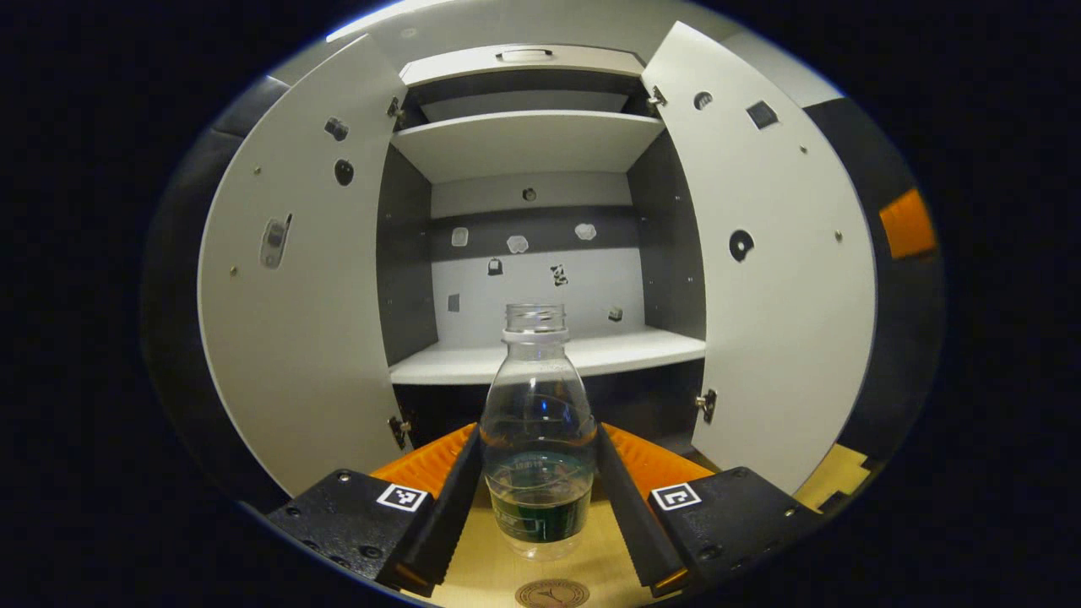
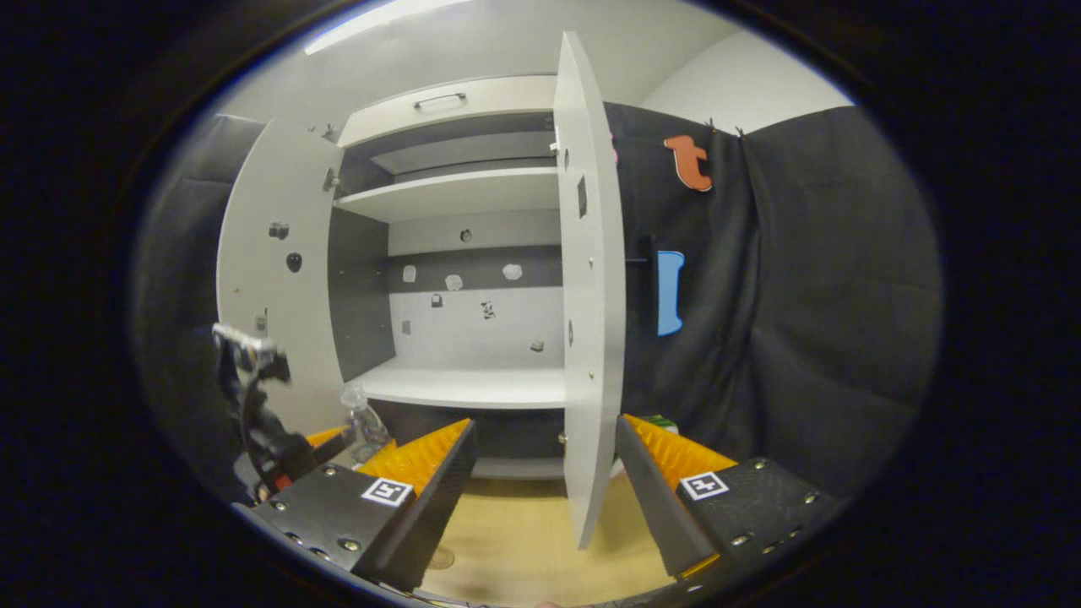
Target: Grasp the bottle in the cabinet with the left hand and place it on the coaster, then close the right door with the right hand and the left door with the left hand.
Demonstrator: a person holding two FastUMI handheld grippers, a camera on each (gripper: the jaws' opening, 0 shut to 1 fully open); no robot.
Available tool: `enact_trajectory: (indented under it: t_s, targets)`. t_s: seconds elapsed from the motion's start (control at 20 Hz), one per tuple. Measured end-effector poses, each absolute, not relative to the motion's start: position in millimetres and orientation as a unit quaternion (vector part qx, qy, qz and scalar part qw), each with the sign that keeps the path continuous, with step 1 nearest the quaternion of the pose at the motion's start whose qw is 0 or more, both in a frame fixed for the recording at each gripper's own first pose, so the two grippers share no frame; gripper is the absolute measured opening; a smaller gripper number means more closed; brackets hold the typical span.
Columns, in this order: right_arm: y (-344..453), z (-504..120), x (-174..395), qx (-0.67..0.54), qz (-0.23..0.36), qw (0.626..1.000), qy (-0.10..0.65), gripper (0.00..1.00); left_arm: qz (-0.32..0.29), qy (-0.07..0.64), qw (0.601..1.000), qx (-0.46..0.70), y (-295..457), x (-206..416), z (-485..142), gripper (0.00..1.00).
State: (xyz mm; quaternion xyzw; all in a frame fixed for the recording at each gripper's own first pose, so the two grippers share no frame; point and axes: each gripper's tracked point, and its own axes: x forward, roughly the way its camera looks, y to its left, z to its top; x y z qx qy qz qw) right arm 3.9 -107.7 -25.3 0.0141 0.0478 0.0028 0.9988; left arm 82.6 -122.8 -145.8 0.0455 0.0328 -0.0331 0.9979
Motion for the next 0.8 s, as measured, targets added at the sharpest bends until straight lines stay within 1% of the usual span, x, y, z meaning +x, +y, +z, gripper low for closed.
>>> enact_trajectory:
  t_s: [0.2, 0.4, 0.55, 0.8]
  targets:
    - [-127, -45, -8, 0.021, -0.007, 0.998, 0.067, 0.99, -0.018, 0.054, 0.997, 0.046, -122, 64, -214, 0.81]
    - [-143, -63, -14, 0.020, -0.020, 0.996, 0.088, 0.99, -0.007, 0.091, 0.995, 0.045, -117, 59, -275, 0.82]
    - [-148, -68, -19, 0.005, -0.026, 0.995, 0.096, 0.99, -0.003, 0.102, 0.993, 0.051, -114, 59, -300, 0.82]
    - [-142, -74, -21, -0.007, -0.019, 0.994, 0.105, 0.99, 0.003, 0.110, 0.993, 0.042, -112, 58, -316, 0.82]
